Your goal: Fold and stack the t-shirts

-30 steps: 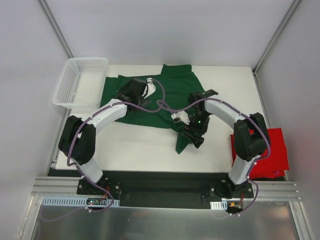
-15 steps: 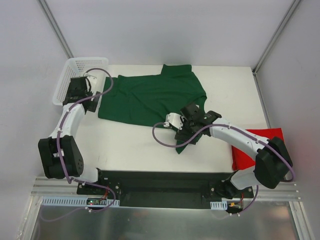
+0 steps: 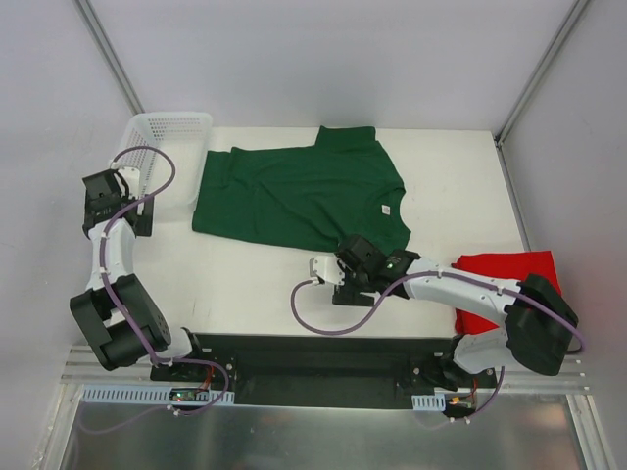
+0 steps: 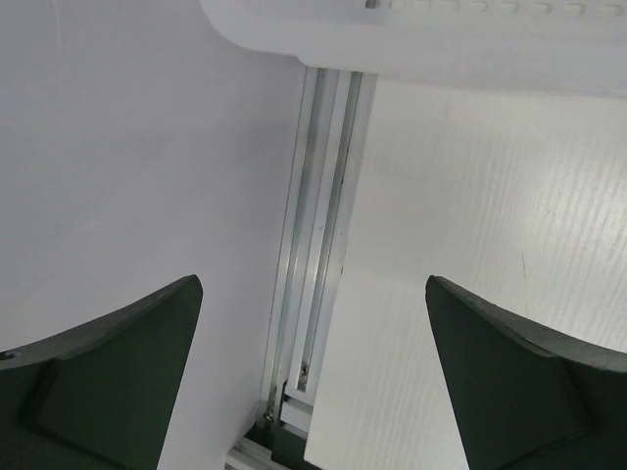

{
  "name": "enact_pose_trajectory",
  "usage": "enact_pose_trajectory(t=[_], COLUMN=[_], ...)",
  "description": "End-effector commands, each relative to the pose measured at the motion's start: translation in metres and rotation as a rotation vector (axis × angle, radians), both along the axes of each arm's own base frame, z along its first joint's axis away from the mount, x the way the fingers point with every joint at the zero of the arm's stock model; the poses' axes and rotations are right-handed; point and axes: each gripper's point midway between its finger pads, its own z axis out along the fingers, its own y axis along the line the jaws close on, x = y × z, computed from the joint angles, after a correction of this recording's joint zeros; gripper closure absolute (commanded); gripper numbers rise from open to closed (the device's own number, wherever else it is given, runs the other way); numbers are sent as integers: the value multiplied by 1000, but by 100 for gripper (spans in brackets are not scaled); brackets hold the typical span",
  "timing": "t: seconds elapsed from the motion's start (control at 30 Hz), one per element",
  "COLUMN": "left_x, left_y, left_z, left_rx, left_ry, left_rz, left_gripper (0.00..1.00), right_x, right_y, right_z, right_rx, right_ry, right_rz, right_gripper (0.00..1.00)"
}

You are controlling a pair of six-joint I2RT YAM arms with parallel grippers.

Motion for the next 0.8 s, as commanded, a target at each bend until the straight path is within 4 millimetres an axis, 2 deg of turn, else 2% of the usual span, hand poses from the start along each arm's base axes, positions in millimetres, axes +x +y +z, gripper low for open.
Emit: enact_pose_trajectory(t=[0.0, 0.23, 0.77], left_x=[-2, -4, -11], left_y=[-10, -13, -18], left_z=[7, 6, 0], left_rx=[-7, -29, -42], left_ry=[-31, -38, -30], left_rz=[-50, -40, -38], left_gripper=[1, 1, 0], right_x=[6, 15, 13], right_y=[6, 16, 29], right_z=[15, 9, -30], right_rx=[68, 88, -1], right_ry=[-95, -198, -146], right_rz=[-38, -36, 41], right_gripper=[4, 4, 4])
